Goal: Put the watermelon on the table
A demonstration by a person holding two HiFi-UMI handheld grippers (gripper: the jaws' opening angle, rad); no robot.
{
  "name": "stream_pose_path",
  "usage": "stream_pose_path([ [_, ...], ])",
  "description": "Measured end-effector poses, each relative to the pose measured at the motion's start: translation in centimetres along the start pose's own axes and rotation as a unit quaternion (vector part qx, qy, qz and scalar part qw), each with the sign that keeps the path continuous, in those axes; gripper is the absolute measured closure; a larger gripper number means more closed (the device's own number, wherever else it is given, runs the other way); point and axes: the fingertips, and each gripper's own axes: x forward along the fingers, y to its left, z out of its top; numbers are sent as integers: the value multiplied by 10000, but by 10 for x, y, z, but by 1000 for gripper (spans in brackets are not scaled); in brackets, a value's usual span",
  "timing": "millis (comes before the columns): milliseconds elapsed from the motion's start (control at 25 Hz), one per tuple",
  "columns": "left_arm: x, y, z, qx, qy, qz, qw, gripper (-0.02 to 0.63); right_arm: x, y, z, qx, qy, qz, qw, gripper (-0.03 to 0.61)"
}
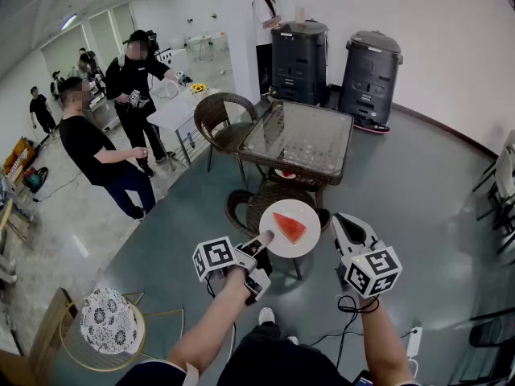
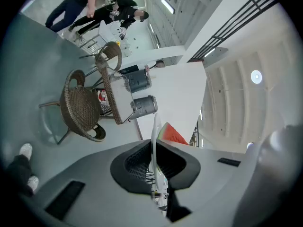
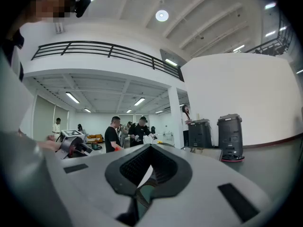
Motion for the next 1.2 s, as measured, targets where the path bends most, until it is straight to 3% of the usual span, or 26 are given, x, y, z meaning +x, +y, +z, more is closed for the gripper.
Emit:
stream_pose_path([
  [1200, 20, 6, -23, 68, -112, 60, 9999, 592, -16, -28, -19, 157, 32, 28, 9999, 577],
])
